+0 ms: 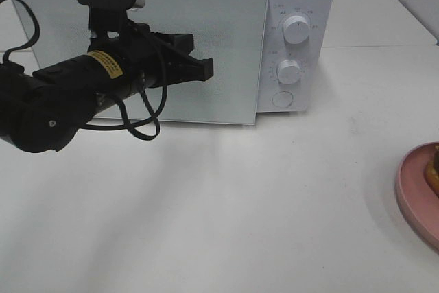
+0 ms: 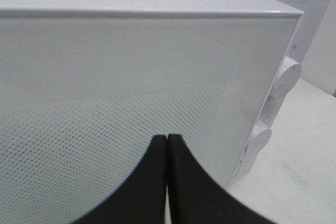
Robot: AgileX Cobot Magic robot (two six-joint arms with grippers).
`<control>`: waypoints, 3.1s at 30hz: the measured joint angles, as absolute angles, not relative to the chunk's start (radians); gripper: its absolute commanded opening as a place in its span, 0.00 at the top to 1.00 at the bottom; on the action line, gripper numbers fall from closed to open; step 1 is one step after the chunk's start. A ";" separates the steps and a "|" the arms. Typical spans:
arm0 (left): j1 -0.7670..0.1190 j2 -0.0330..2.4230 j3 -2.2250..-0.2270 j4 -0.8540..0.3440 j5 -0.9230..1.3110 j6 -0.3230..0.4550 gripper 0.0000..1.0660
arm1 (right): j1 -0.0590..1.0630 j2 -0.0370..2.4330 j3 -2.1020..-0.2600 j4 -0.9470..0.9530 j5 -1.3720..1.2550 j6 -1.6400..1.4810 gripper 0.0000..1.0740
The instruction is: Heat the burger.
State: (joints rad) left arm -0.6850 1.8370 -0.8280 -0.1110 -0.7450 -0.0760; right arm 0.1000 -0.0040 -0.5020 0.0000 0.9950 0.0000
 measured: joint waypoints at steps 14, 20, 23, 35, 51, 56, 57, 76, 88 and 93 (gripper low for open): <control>-0.698 1.928 -0.997 -0.134 -0.698 -0.076 1.00 | 0.100 -0.004 -0.502 0.000 0.995 0.000 0.29; -0.707 1.971 -1.062 -0.125 -0.676 -0.070 1.00 | 0.100 -0.004 -0.502 0.000 0.995 0.000 0.29; -0.713 1.993 -1.102 -0.106 -0.646 -0.068 1.00 | 0.100 -0.004 -0.502 0.000 0.995 0.000 0.29; -0.708 2.067 -1.236 -0.106 -0.561 0.021 1.00 | 0.100 -0.004 -0.502 0.000 0.995 0.000 0.29; -0.700 1.963 -1.190 -0.136 -0.365 0.024 1.00 | 0.100 -0.004 -0.502 0.000 0.995 0.000 0.29; -0.736 1.853 -1.054 -0.142 -0.239 0.024 0.89 | 0.100 -0.004 -0.502 0.000 0.995 0.000 0.29; -0.736 1.853 -1.054 -0.142 -0.239 0.024 0.89 | 0.100 -0.004 -0.502 0.000 0.995 0.000 0.29; -0.755 1.710 -1.038 -0.139 0.606 0.021 0.08 | 0.100 -0.004 -0.502 0.000 0.995 0.000 0.29; -0.648 1.640 -1.038 -0.137 0.928 0.000 0.08 | 0.100 -0.004 -0.502 0.000 0.995 0.000 0.29; -0.515 1.573 -1.013 -0.137 0.984 0.000 0.08 | 0.100 -0.004 -0.502 0.000 0.995 0.000 0.29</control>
State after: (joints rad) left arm -0.5150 1.5730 -1.0130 -0.1370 0.9840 0.0000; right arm 0.1000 -0.0040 -0.5020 0.0000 0.9950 0.0000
